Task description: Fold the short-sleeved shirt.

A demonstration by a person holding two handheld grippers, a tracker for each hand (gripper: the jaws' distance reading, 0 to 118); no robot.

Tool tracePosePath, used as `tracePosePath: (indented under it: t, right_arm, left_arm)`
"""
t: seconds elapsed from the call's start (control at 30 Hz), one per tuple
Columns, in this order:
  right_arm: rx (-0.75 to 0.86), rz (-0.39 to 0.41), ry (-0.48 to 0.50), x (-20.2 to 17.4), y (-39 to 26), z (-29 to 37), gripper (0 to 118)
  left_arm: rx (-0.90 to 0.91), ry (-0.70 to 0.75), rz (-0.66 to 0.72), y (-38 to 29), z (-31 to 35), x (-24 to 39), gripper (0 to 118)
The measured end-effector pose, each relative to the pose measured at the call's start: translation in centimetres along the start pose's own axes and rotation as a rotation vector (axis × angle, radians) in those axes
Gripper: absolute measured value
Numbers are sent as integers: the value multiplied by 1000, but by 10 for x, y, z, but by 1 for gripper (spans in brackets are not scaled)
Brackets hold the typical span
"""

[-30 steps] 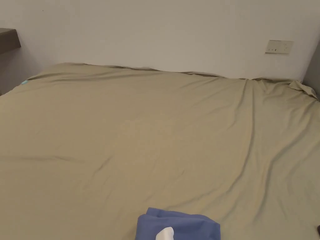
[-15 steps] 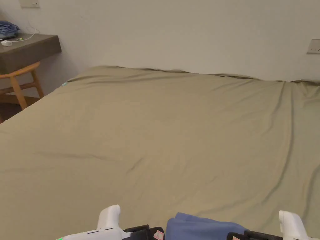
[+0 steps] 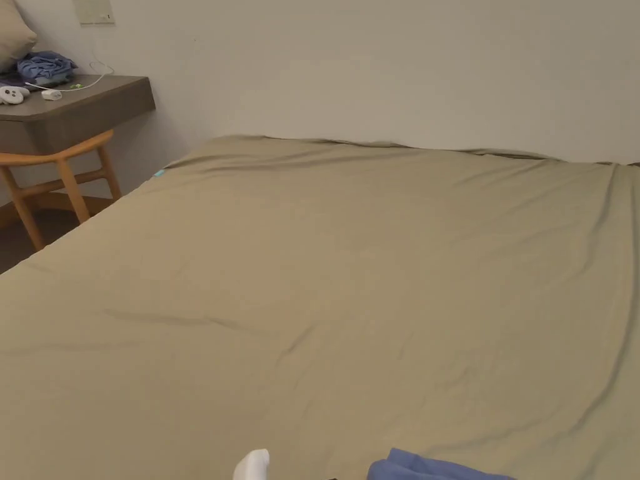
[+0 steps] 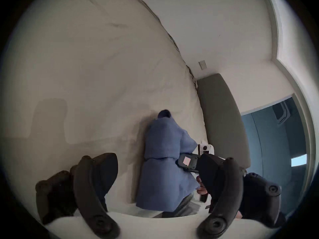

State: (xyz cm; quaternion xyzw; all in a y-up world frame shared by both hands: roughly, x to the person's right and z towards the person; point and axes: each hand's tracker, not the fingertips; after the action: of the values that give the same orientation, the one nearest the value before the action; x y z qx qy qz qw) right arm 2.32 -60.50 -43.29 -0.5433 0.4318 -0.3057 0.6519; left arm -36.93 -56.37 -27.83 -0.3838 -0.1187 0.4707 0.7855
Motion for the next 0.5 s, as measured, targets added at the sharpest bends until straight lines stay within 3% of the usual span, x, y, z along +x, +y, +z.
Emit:
tracePosePath:
  t: [0.1, 0.17, 0.27, 0.3, 0.37, 0.43, 0.5]
  right_arm:
    - [-6, 13, -2, -1, 1, -1, 4]
    - [-7, 21, 0, -2, 1, -1, 4]
    - [-2, 27, 1, -4, -2, -1, 4]
    - [-3, 32, 1, -5, -2, -1, 4]
    - [-3, 41, 1, -4, -2, 0, 4]
    - [1, 51, -2, -6, -3, 2, 4]
    - [4, 62, -4, -6, -4, 3, 4]
  left_arm:
    - [-70, 69, -3, -4, -21, -5, 104]
    - [16, -48, -58, -6, -22, -1, 104]
    - [-114, -32, 11, -6, -43, 2, 104]
    - [-155, -91, 3, -7, -50, 5, 98]
    - [-204, -48, -65, -12, -61, 14, 60]
    - [-169, 89, -167, -15, -60, 17, 44]
    - [-172, -28, -25, -11, -53, 0, 38]
